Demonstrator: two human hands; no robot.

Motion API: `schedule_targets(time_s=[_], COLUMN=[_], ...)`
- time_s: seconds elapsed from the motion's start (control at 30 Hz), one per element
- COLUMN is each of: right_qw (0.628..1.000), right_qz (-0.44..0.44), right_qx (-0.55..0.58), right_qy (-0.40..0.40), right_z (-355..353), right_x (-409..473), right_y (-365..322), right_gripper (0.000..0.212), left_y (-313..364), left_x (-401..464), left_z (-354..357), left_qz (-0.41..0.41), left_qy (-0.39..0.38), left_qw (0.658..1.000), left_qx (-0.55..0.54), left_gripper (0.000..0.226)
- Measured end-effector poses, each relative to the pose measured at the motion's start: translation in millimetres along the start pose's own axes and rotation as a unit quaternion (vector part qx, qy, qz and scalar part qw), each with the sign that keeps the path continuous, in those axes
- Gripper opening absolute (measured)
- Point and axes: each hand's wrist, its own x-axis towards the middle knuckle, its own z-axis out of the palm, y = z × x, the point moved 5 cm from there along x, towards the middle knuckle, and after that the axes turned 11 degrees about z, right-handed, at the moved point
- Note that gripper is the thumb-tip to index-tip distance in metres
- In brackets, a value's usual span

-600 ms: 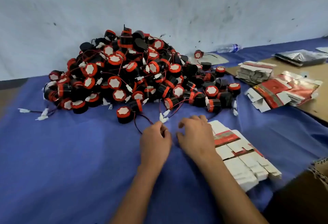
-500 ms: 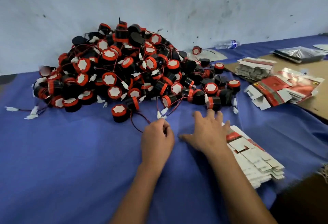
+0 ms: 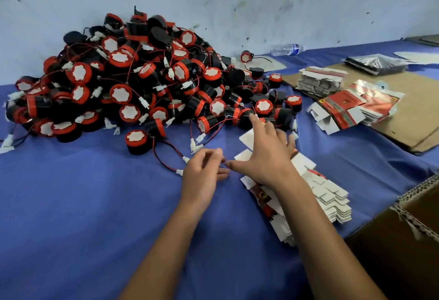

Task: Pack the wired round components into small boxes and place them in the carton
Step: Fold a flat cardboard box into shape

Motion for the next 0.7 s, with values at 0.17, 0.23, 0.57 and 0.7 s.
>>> schedule_targets(time_s=[0.17, 0.23, 0.57, 0.7], right_qw=[0.972, 0.958, 0.934, 0.928], right_qz=[-0.233, -0.282, -0.331, -0.337], right_qx=[0.029, 0.039, 0.063, 0.082], right_qy=[0.007, -0.035, -0.116, -0.136], right_z=[-2, 16, 96, 102], right_x=[-38, -50, -87, -84], right_y=[-74, -106, -169, -160], right_gripper=[0.13, 0.133, 0.147, 0.141], left_y=[19, 23, 15, 8], left_x=[3, 6, -12, -6], left_z=[-22, -58, -215, -229], left_qz=[-0.121, -0.089, -0.128, -0.109], left_qy=[-0.105, -0.065, 0.131, 0.093], left_qw=[0.961, 0.986, 0.983, 0.99], left_qx=[-0.224, -0.127, -0.031, 0.006], left_gripper=[0.038, 0.02, 0.036, 0.015])
